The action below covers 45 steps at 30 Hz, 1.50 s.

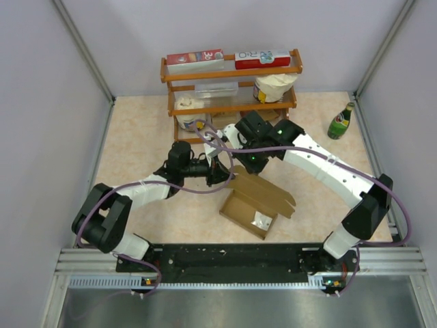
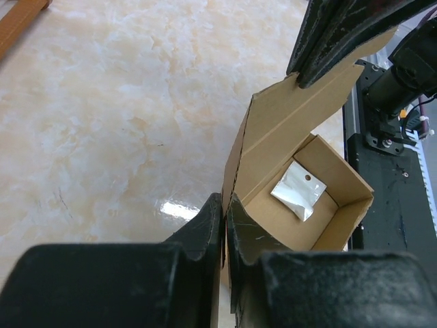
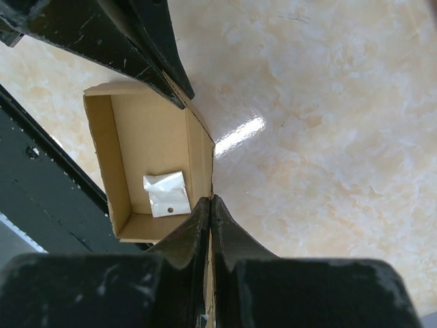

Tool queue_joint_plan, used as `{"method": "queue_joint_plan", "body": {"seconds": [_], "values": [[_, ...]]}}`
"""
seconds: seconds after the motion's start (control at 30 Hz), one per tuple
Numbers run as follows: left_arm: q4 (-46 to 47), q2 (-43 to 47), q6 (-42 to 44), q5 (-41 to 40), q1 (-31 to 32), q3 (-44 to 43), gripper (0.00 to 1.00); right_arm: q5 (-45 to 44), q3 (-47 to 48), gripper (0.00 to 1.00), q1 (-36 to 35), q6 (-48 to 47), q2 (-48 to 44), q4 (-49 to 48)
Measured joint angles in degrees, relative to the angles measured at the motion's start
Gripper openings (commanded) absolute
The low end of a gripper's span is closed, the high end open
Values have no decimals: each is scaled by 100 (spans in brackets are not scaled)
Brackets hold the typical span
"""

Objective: Fold the paper box

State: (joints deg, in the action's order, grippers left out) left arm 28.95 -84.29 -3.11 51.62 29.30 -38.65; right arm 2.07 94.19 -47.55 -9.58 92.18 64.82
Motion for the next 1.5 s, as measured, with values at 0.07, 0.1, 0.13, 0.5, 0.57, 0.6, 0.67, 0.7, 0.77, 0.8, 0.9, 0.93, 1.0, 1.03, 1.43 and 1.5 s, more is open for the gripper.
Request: {"method": "queue_joint_plan", "body": {"seconds": [0.07,0.1,0.13,0.5,0.57,0.6,0.67,0.7,0.77,0.8,0.9,0.93,1.0,1.03,1.43,1.5], "values": [[66,-26,-44,13,0,13,5,-2,0,0,26,42,0,0],[96,-39,-72,24,0,22,4,-2,0,0,42,66,0,0],[131,-52,-105,42,2,33,4,-2,0,0,55,81,0,0],[197,-79,-278,146,2,175,1,-304,114,44,433,640,-11,-74],[166,-79,-275,127,2,175,1,-426,107,51,619,820,-68,-107],[140,-76,-273,118,2,175,1,-442,87,52,728,894,-122,-131],[83,-72,-269,92,0,175,1,-330,-105,55,940,931,-348,-291],[57,-72,-258,76,0,175,1,-227,-278,56,1038,914,-533,-380],[-2,-72,-227,46,0,175,1,-57,-590,57,1163,820,-881,-448],[-26,-72,-210,33,0,173,1,52,-748,57,1178,754,-1045,-498],[-66,-63,-153,-9,0,168,1,435,-979,57,1167,562,-1270,-570],[-76,-57,-140,-9,0,168,1,570,-1025,57,1167,507,-1283,-614],[-103,-48,-120,-26,2,168,1,828,-1163,57,1167,398,-1285,-695],[-118,-37,-118,-31,0,166,1,918,-1231,57,1167,352,-1285,-710],[-315,17,-55,-61,0,127,2,1058,-1596,55,1167,-11,-1104,-863],[-330,17,-37,-74,0,125,2,1102,-1596,53,1167,-35,-1034,-885]]}}
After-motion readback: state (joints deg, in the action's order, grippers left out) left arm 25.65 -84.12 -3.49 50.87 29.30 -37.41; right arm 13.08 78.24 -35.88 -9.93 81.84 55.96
